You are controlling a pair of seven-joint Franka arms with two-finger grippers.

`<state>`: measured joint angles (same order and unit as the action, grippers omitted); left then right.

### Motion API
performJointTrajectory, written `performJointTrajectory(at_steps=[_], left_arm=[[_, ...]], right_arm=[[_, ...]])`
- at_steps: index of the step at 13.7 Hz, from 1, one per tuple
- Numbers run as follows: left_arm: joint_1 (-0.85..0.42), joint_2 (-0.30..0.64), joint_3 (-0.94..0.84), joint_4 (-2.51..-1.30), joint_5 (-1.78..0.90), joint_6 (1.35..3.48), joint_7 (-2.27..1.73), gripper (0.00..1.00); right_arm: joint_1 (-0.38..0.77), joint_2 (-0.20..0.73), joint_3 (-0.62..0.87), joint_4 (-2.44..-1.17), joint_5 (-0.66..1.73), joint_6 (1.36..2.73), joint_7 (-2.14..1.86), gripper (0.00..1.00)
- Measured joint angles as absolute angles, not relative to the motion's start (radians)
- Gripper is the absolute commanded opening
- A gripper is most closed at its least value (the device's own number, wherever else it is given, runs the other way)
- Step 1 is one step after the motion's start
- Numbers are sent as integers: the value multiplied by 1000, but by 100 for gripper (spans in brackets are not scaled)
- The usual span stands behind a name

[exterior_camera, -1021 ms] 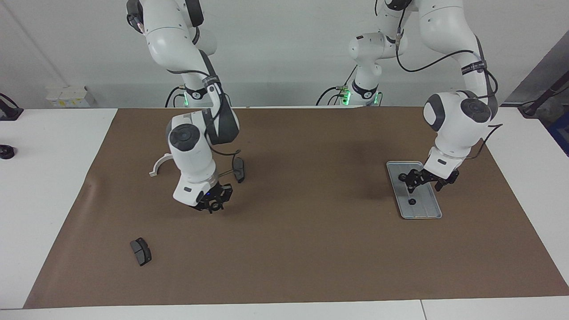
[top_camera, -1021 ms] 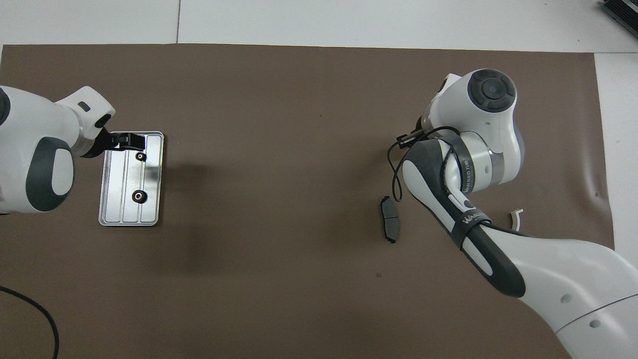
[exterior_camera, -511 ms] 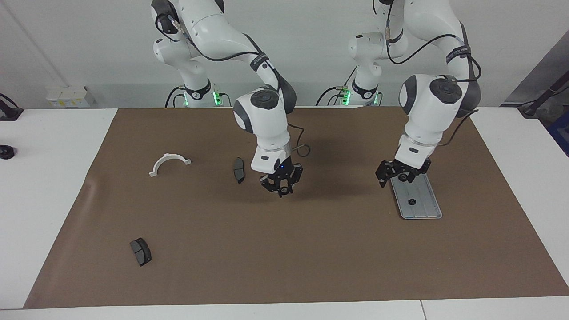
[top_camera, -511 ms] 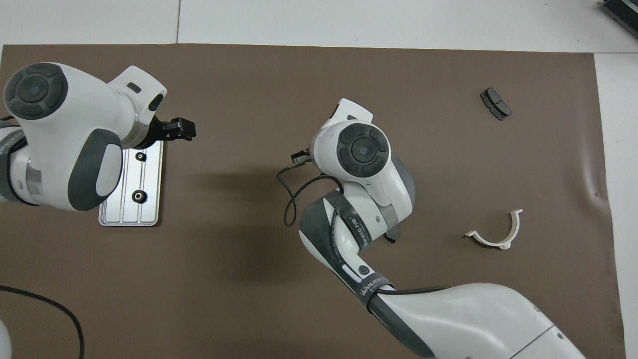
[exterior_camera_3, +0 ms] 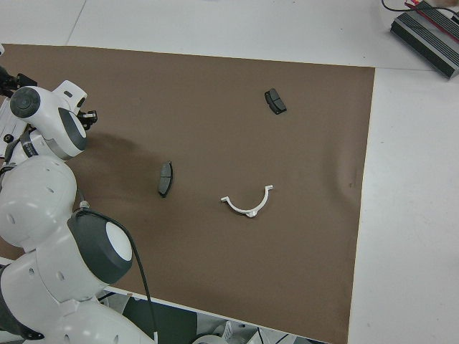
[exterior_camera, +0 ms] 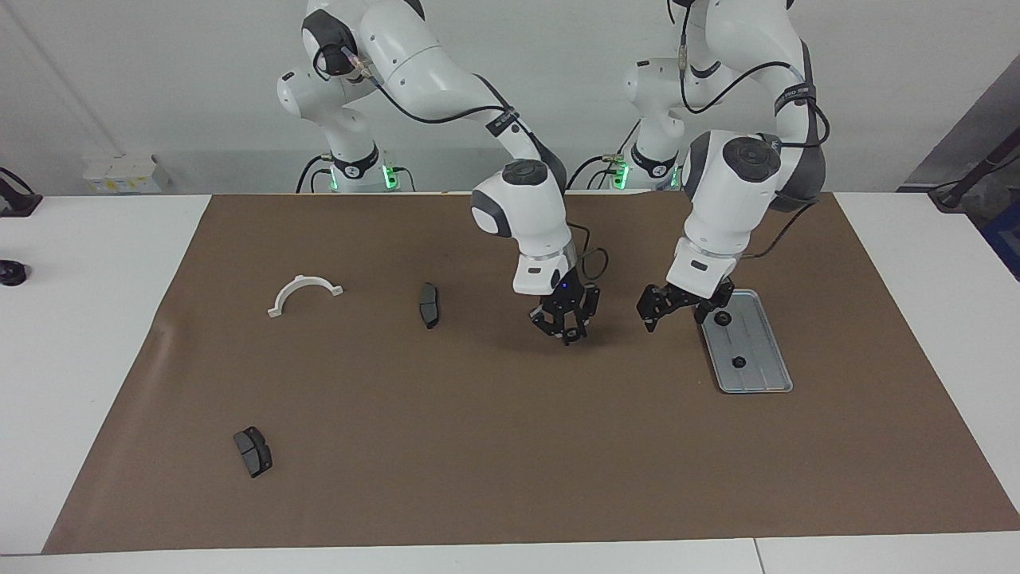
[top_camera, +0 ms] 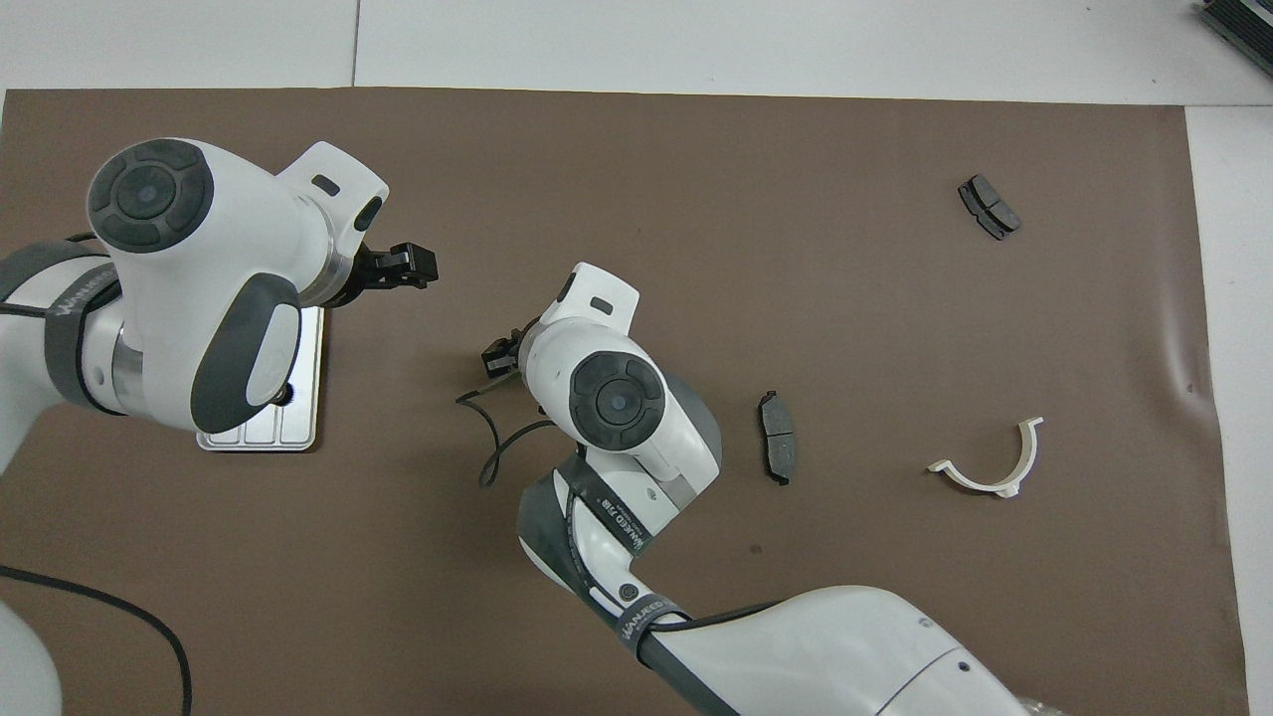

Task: Pick bearing gear from pile to tray
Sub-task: 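Pass the last gear from the right gripper to the left gripper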

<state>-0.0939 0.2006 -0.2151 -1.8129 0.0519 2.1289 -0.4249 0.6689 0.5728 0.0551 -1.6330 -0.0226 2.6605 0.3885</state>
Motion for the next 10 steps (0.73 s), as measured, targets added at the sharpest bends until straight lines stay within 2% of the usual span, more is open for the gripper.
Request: performJointTrajectory(at_steps=[1,2,4,10], left_arm=[[-99,201,-216,-1813,52,2130,-426,100],[-102,201,-218,-1814,52,2130,-429,100],[-104,201,-218,-1814,52,2131,-432,100],[-104,206,-216,-1814,52,2144,-435,100]], right_arm=[[692,587,55,-1633,-23,2679,405,20],[706,600,54,-1633,-23,2692,411,35],[713,611,53,-1632,-23,2698,412,100],[689,610,42,-1588,-19,2666,417,100]])
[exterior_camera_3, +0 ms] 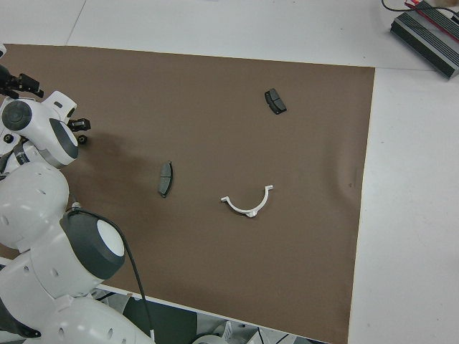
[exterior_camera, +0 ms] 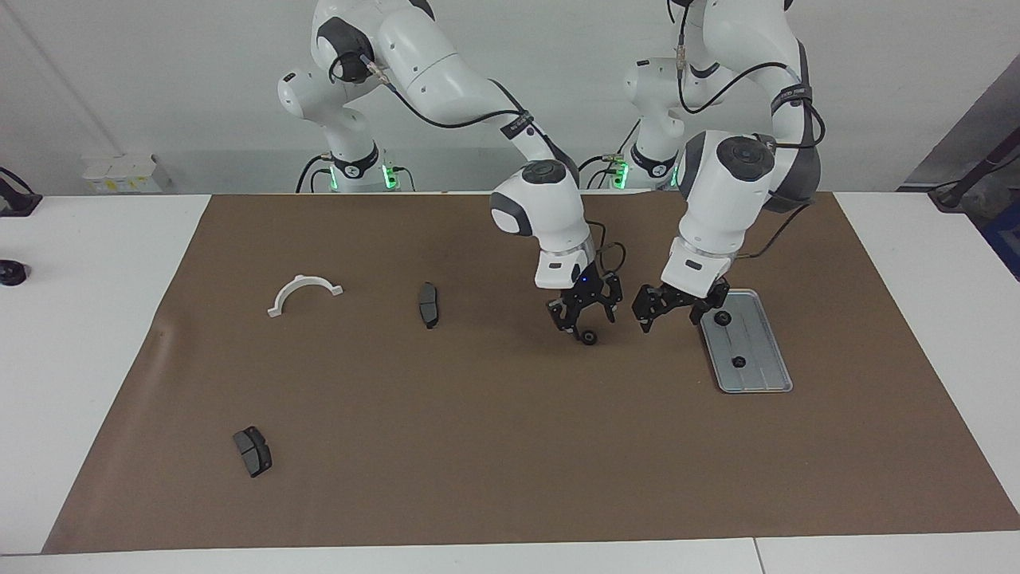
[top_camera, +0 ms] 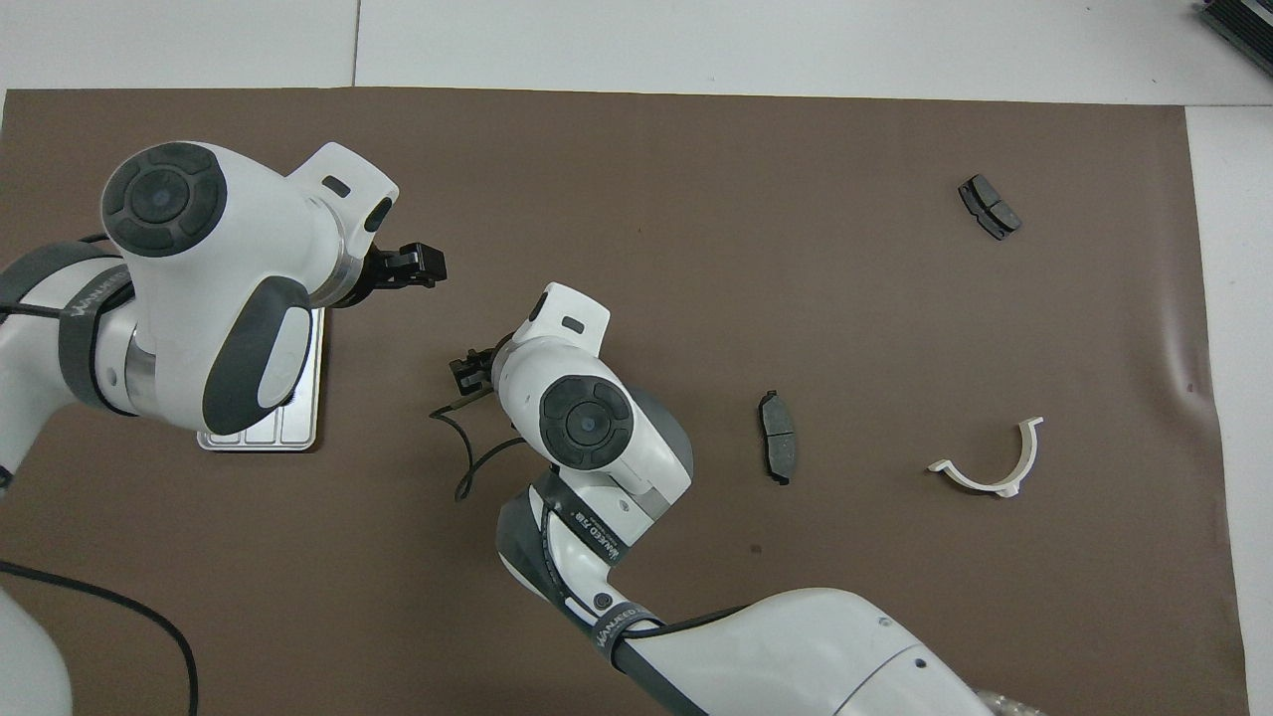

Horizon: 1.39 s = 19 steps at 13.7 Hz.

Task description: Pick bearing gear from pile to tray

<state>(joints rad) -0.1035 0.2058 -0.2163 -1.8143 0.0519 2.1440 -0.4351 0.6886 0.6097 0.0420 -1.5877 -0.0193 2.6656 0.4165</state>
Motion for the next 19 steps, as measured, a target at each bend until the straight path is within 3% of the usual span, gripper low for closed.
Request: performJointTrajectory(at_steps=[4,10,12,13,15,19], left_arm=[[-161,257,-219,-1829,52,2203,-554,100],[-291,314,-219,-1973,53,2356,-749,100],[-294,314,-218,-2003,53,2376,-752,90],[-294,314,-217,-2014,53,2381,-752,69],[-294,314,-216,-2022,53,2386,-752,41],[-294,313,-215,-2029,53,2413,-752,38]], right_arm=[[598,568,42,-1511,-20,2446,415,100],[365,389,40,-1497,25,2064,191,100],[266,359,40,-1497,50,1969,111,100],[226,347,40,-1497,53,1924,88,100],[164,326,37,-1498,53,1851,80,100],[28,288,35,-1506,53,1757,54,100]])
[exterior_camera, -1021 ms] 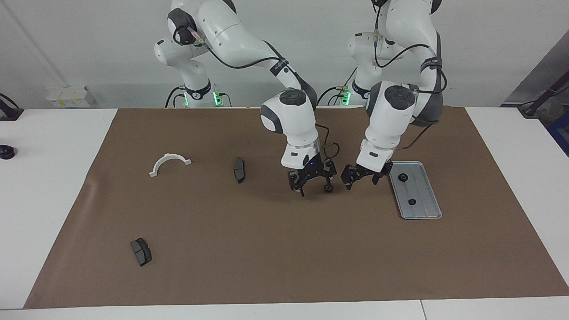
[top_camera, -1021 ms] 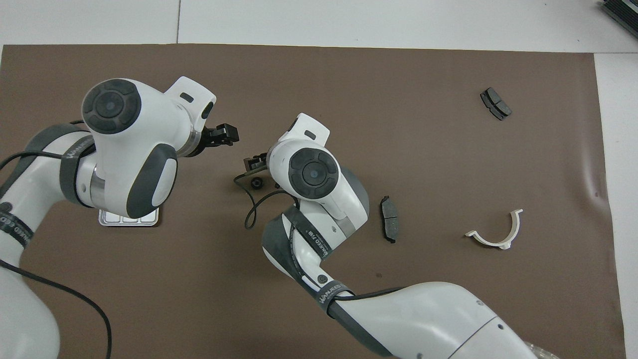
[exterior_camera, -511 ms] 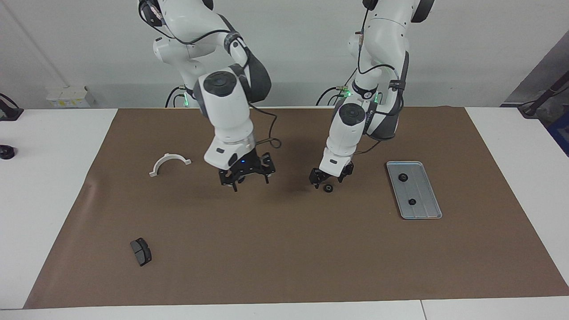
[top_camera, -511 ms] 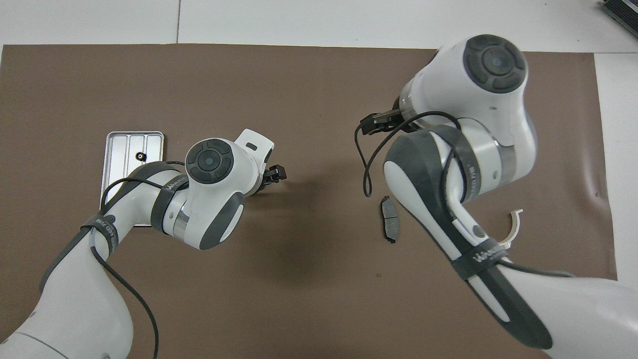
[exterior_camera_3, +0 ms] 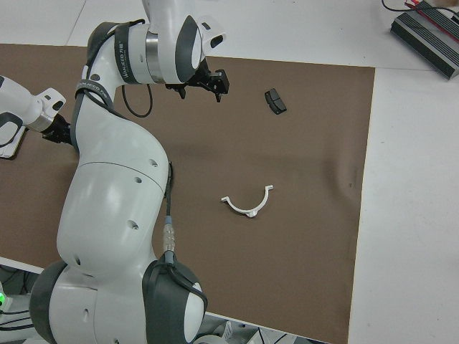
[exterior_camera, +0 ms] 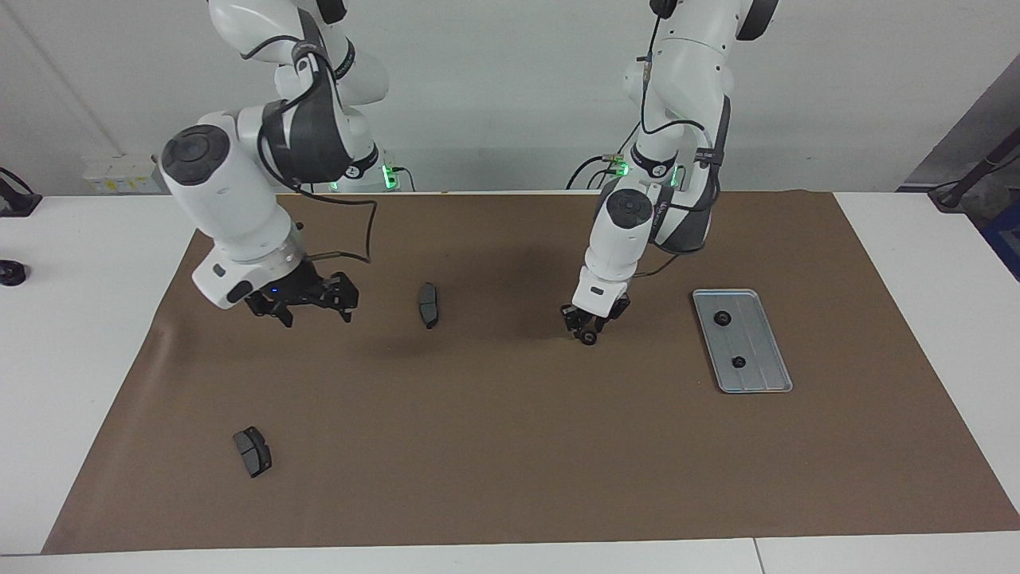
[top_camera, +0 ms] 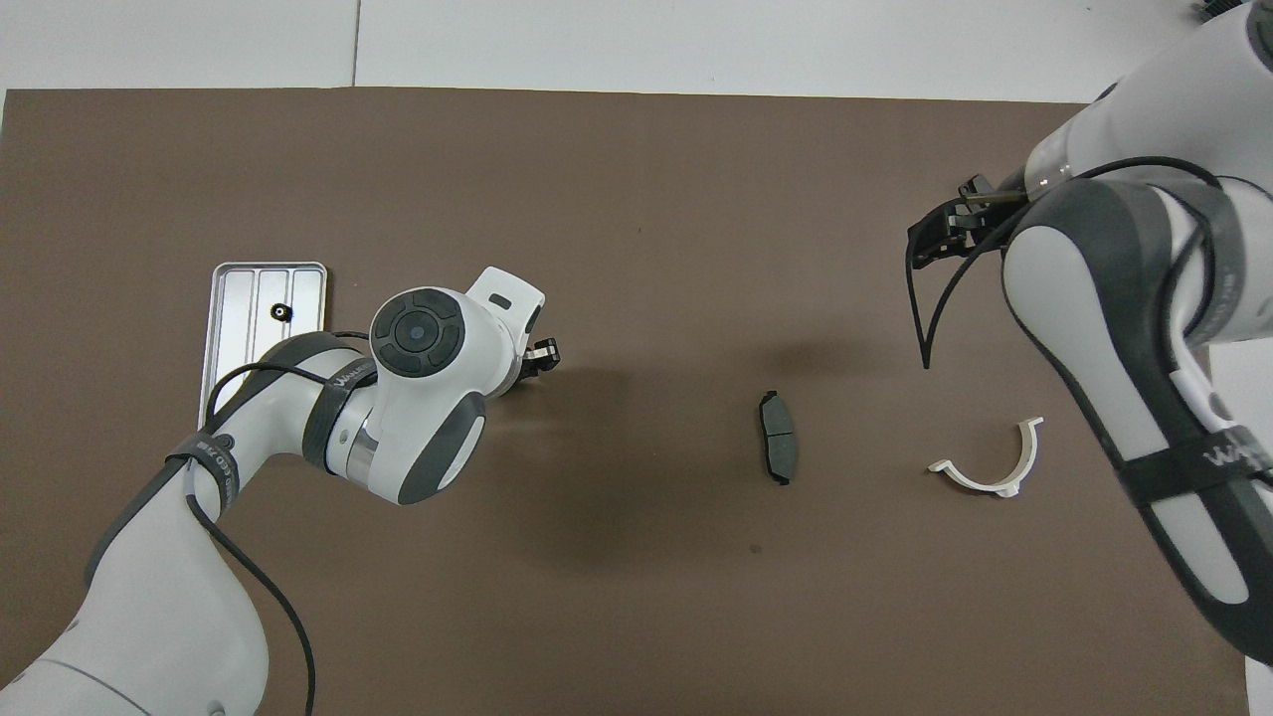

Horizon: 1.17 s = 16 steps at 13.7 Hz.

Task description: Pick bearing gear from pile to tray

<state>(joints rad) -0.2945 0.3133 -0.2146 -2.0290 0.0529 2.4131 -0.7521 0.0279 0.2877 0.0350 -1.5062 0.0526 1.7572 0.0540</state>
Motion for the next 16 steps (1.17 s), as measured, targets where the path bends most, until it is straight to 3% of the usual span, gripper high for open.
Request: performJointTrajectory(at_steps=[7,16], left_arm=[[-293,313,-203,-2035,95,2443,-752,48],[-292,320,-198,-2037,112,2481,-752,47]], right_arm=[[-9,162,36,-1616,12,1693,46,100],[-33,156,33,-1631,6,1735,46,100]])
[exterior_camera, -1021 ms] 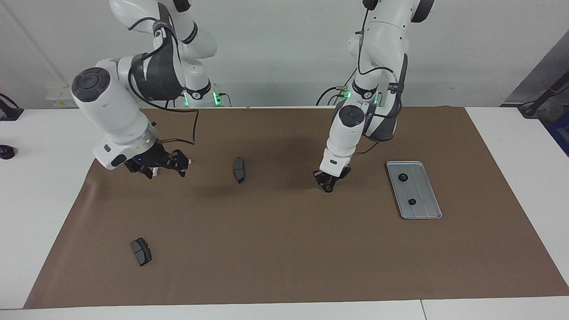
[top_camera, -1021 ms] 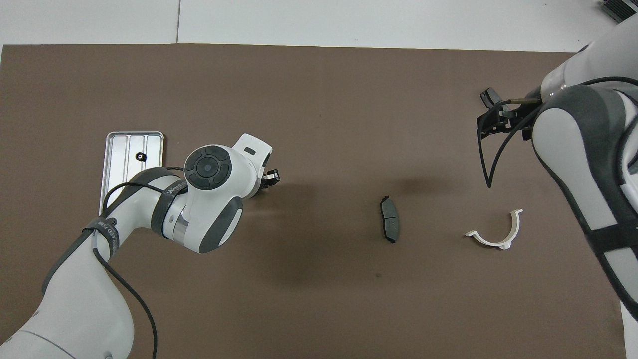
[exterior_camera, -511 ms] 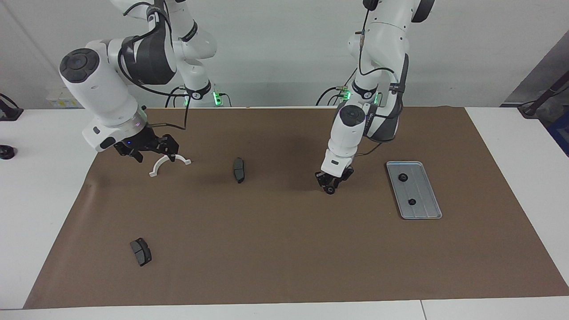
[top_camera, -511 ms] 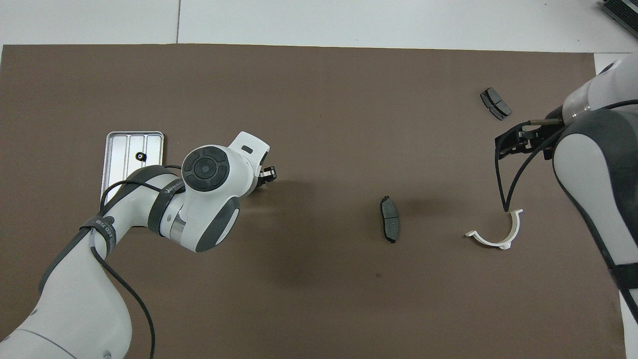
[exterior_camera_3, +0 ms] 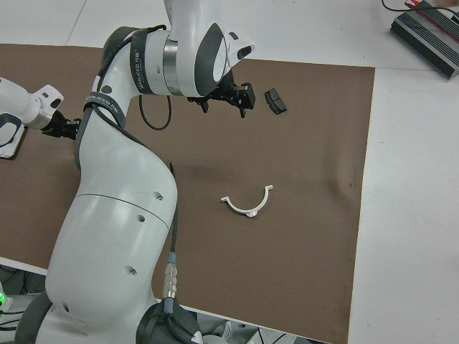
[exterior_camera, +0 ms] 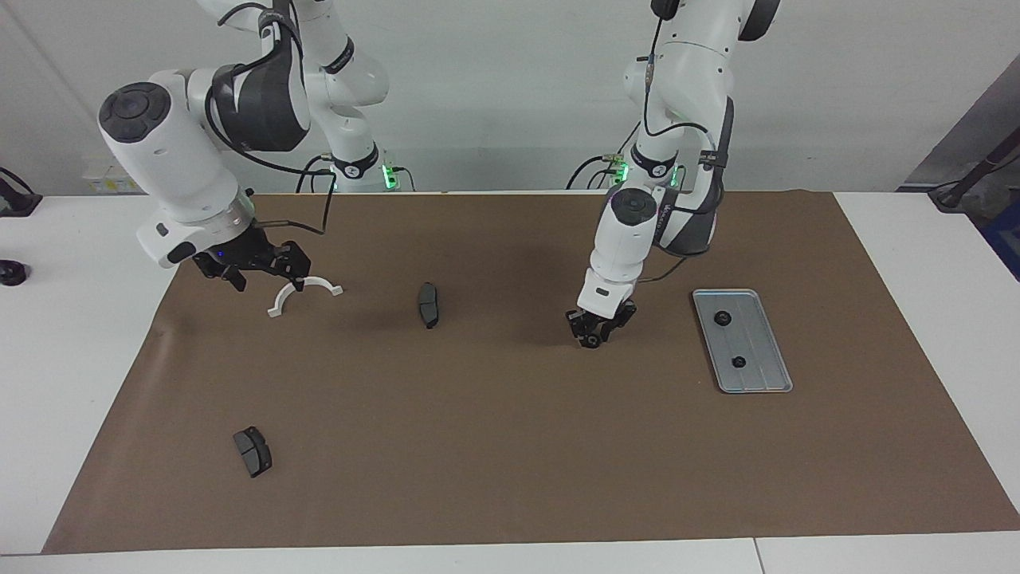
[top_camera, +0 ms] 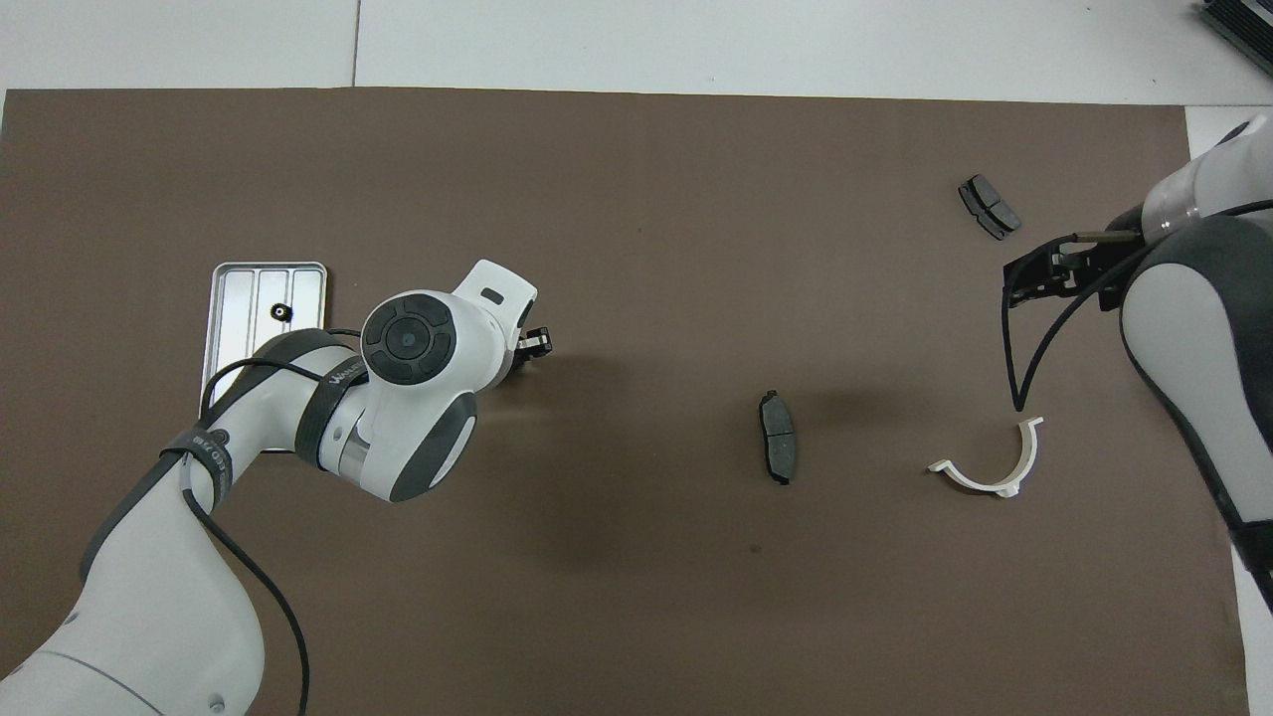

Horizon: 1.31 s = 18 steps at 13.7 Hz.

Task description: Pick bearing gear from pile to tray

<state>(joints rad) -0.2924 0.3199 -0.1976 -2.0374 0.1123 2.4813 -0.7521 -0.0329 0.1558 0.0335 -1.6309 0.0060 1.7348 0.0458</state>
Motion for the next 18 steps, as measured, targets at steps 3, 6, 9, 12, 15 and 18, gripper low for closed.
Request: performJointTrajectory(at_steps=[3,6,9,12,15,18], left_arm=[[-292,325,-198,-2038,116,2482,-752,0],[-292,326,-197,-2038,120,2483,-752,0],[-290,324,-187,-2027,136,2479,-750,0],[-229,282,-179,-1981,140,2405,-661,0],[-106,177,-178,-1965,140,2287,-499,0],[23,129,-176,-1966,127,2227,-325,0]], right_arm=[[-34,156,34,-1631,6,1736,46,100],[-34,156,34,-1631,6,1737,46,100],[-33,156,34,-1631,6,1738,46,100],[-33,156,34,-1631,6,1738,46,100],[-32,156,35,-1631,-5,1738,46,100],[-29,155,41,-1631,-61,1738,46,100]])
